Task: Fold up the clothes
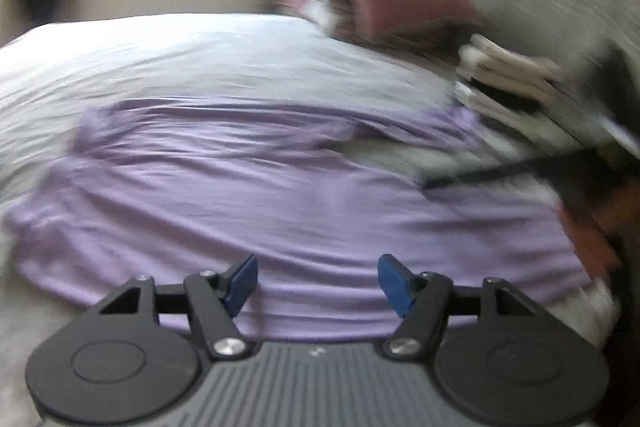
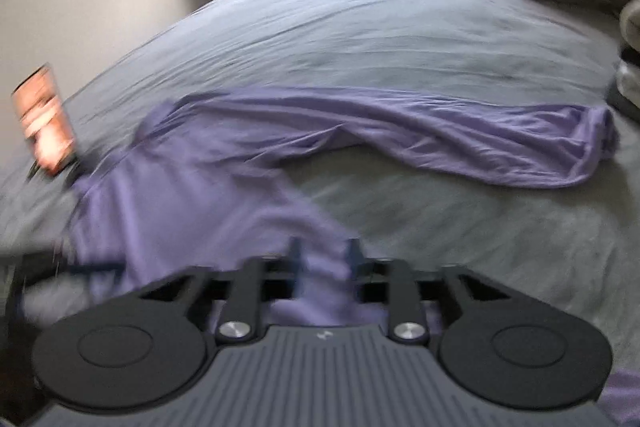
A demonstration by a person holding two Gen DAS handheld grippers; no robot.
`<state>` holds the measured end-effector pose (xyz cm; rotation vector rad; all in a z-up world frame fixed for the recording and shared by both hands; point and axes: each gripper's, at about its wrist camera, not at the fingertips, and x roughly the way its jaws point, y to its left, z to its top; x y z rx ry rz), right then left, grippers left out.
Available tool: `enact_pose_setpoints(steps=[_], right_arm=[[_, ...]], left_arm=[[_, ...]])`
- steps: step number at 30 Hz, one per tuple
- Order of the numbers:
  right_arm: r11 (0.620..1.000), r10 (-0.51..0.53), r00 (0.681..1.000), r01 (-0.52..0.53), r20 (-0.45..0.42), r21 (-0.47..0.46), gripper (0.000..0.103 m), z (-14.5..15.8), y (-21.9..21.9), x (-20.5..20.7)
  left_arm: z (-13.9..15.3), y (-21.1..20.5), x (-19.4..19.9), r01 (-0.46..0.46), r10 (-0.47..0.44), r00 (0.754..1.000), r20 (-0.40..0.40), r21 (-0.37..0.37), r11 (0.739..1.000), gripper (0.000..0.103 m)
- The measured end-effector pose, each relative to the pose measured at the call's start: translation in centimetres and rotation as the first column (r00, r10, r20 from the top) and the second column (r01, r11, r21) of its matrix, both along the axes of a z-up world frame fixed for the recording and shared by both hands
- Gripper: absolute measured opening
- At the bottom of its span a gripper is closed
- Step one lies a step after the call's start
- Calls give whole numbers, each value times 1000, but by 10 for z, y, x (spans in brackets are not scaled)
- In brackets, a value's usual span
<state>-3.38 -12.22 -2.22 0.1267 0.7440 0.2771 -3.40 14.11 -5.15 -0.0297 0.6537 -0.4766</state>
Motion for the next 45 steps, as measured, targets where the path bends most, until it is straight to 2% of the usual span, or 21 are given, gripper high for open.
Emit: enact_pose_setpoints(steps=[5, 9, 11, 14, 20, 25, 30, 33, 35, 37, 40, 45], right_arm=[[992, 124, 992, -123, 27, -11, 53, -4, 33, -31], [984, 166, 986, -164, 10, -74, 53, -13, 48, -44], [983, 155, 988, -152, 17, -99, 53, -13, 44, -45], [991, 105, 994, -103, 18, -84, 53, -9, 25, -42], [998, -35, 999, 36, 25, -57, 53, 2, -24, -25], [983, -173, 984, 175, 38, -56, 53, 6, -72, -1], [942, -333, 943, 333, 19, -36, 53, 9, -124, 22], [897, -441, 897, 439, -28, -58, 53, 8, -152, 34], [865, -501, 863, 499, -65, -42, 53, 5, -170, 37], [850, -524, 847, 526, -91, 5, 53, -2, -186, 34], [853, -517, 850, 521, -105, 20, 53, -13, -204, 27], [880, -462, 883, 468, -77, 79, 54, -19, -226, 14]], left_arm=[[6, 33, 6, -172, 172, 985, -3, -23, 985, 69], [1, 33, 17, -244, 247, 969, -24, 82, 966, 70], [6, 31, 18, -257, 259, 966, -10, 90, 962, 72], [16, 24, 19, -244, 244, 970, 11, 63, 968, 78], [25, -12, 31, -190, 188, 982, 31, 61, 980, 78], [25, -47, 47, -149, 149, 989, 8, 57, 987, 78], [26, -85, 57, -87, 88, 996, -20, 36, 996, 78], [26, -110, 61, -45, 45, 999, -14, 40, 998, 78], [26, -126, 63, -22, 22, 1000, -11, 38, 999, 78], [25, -141, 65, -8, 8, 1000, -6, 19, 1000, 78], [21, -162, 68, -2, 2, 1000, 11, -26, 1000, 78], [17, -205, 84, 3, -4, 999, -38, -32, 999, 76]])
